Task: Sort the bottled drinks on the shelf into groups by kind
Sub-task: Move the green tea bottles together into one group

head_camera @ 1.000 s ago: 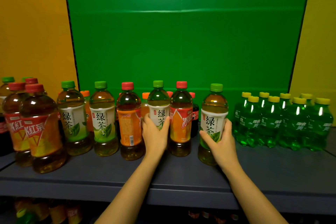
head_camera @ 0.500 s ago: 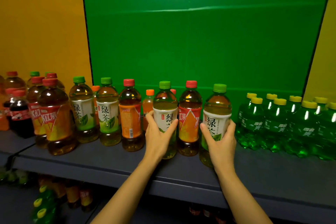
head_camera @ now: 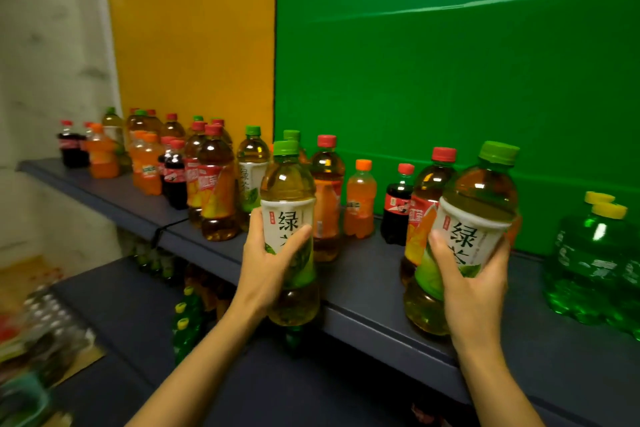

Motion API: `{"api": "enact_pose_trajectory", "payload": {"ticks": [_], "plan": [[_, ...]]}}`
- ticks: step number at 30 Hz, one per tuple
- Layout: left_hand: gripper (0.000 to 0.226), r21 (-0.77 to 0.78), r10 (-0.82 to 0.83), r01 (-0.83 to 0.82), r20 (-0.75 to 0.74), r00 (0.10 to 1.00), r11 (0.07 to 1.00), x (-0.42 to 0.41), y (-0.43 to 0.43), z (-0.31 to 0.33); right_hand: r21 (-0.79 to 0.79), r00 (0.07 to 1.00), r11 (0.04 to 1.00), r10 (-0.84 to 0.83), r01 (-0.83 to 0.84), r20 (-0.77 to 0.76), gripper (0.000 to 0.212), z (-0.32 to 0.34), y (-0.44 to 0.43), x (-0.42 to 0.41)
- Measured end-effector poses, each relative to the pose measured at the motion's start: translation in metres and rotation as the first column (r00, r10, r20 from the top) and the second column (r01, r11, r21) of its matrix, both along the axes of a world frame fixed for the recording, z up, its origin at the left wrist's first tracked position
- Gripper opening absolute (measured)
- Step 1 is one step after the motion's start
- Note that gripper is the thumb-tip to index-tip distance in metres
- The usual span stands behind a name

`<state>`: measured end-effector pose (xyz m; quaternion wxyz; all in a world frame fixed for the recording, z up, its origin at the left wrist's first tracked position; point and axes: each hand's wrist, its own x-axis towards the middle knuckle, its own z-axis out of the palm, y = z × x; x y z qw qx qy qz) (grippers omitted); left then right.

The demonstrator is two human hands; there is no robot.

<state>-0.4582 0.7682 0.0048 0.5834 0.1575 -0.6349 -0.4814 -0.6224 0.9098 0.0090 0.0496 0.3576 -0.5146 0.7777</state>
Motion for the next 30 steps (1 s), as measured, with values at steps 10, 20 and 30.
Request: {"api": "enact_pose_trajectory", "payload": {"ticks": [10,20,30], "plan": [[0.035,0.033,0.275,-0.276,0.025,0.961,0.961,0.134,-0.061,-0.007,0.094,0.941,0.937,0.339,-0.337,-0.006,0.053,-0.002,-0.11,0.096],[0.044,0.057,0.373,-0.372,-0.009,0.928,0.926,0.272,-0.175,-0.001,0.137,0.891,0.881,0.454,-0.452,0.016,0.051,-0.008,-0.251,0.227],[0.049,0.08,0.336,-0.337,0.021,0.942,0.938,0.363,-0.304,0.004,0.16,0.881,0.867,0.471,-0.471,0.042,0.05,-0.002,-0.389,0.32]]}}
